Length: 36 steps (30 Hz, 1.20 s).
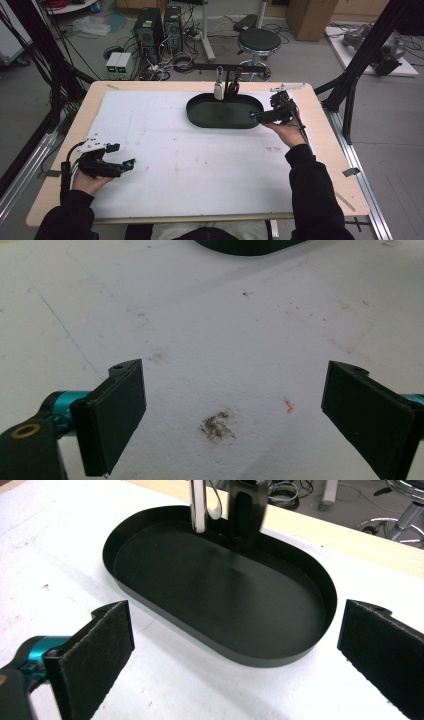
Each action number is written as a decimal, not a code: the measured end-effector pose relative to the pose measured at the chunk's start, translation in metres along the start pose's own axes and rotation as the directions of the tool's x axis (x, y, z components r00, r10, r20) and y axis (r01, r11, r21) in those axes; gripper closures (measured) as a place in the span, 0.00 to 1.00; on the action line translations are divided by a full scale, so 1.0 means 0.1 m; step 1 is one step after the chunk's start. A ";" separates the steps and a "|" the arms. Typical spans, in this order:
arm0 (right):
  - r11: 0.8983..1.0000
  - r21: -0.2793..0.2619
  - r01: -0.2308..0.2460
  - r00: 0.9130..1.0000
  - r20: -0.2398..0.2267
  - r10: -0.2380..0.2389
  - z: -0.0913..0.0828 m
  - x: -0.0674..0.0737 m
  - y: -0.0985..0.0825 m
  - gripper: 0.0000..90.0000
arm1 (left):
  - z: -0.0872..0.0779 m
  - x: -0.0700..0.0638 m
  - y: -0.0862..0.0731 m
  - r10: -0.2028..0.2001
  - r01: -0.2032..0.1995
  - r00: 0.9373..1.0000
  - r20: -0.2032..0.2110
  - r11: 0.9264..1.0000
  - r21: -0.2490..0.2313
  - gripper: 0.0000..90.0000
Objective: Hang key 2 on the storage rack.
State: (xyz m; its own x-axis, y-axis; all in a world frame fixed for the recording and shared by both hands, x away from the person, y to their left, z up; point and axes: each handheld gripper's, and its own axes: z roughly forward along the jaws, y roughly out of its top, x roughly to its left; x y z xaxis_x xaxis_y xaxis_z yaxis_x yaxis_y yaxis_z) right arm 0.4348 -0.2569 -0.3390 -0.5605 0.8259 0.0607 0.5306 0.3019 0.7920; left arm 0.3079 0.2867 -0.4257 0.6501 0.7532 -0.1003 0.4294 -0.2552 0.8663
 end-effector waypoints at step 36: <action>0.999 -0.051 0.012 0.999 -0.041 -0.014 -0.24 0.15 -0.77 0.01 | -0.04 -0.01 -0.04 -0.006 0.006 1.000 0.002 1.000 0.019 0.12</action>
State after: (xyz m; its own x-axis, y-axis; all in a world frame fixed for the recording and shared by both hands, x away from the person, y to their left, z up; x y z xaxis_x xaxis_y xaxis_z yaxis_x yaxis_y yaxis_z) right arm 0.3704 -0.2795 -0.3850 -0.5931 0.8017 0.0744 0.4906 0.2866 0.8229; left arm 0.3029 0.2890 -0.4275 0.6485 0.7537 -0.1065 0.4453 -0.2622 0.8561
